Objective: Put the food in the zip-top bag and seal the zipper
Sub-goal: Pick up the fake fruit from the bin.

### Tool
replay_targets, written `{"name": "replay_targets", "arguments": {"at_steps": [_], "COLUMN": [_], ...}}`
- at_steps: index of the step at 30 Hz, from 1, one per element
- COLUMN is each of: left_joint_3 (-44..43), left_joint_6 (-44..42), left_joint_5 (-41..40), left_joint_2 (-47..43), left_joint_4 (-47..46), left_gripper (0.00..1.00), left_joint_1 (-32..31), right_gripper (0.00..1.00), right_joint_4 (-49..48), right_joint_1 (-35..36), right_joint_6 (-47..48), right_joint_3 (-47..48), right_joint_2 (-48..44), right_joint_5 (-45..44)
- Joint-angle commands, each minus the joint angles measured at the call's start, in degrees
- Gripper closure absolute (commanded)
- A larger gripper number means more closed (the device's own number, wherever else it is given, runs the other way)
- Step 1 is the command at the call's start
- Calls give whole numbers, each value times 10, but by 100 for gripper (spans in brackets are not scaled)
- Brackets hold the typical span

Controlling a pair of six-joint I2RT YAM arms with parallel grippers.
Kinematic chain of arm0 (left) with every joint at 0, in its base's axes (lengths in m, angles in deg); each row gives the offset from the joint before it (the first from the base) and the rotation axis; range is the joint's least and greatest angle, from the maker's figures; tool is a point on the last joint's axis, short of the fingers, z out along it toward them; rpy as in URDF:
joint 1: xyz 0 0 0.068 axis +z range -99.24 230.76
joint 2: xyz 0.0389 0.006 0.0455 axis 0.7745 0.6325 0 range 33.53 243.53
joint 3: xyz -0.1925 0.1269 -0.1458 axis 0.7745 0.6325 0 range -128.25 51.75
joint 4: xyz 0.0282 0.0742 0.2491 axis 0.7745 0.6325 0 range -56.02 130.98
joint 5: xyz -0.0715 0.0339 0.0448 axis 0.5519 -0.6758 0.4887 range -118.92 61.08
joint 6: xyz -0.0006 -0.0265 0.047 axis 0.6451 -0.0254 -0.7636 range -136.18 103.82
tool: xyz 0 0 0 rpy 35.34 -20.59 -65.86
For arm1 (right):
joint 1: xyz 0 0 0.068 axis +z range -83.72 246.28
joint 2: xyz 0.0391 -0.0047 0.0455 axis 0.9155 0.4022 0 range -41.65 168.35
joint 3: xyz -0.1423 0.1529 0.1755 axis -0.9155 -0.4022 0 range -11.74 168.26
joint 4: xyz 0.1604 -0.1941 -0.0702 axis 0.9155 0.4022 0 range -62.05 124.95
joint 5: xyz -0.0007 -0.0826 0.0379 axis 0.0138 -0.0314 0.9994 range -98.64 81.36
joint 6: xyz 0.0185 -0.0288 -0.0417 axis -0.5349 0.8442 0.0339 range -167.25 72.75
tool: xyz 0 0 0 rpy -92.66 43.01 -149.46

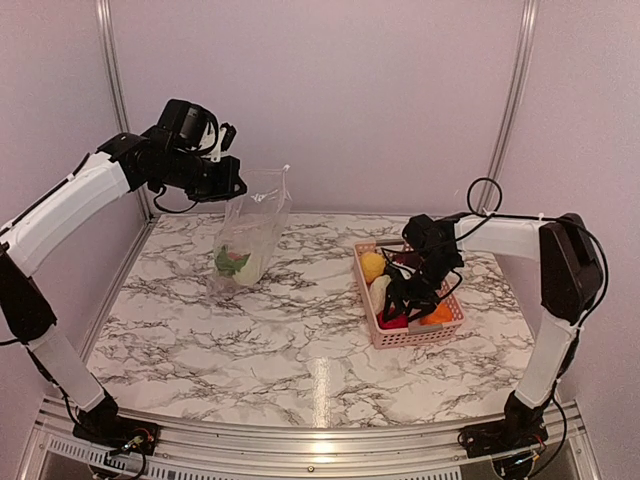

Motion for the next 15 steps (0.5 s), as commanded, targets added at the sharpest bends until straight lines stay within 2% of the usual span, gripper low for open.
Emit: {"name": "replay_targets", "arguments": {"at_steps": [1, 7, 15], "left_joint_3": [4, 7, 10], "left_joint_6": [13, 25, 35], "left_joint_5": [30, 49, 64], "left_joint_2": [14, 25, 35], "left_joint_4": [5, -6, -17], "left_gripper": [100, 100, 100], "left_joint_1": [-1, -1, -1], "right_gripper": [45, 47, 48], "right_joint_4": [7, 33, 5], "right_joint_1": [0, -2, 14], "right_joint_6": [-4, -21, -35], "right_joint_3": [32, 102, 223], "right_joint_2": [-17, -51, -82], "right_joint_5": [-25, -75, -72]}}
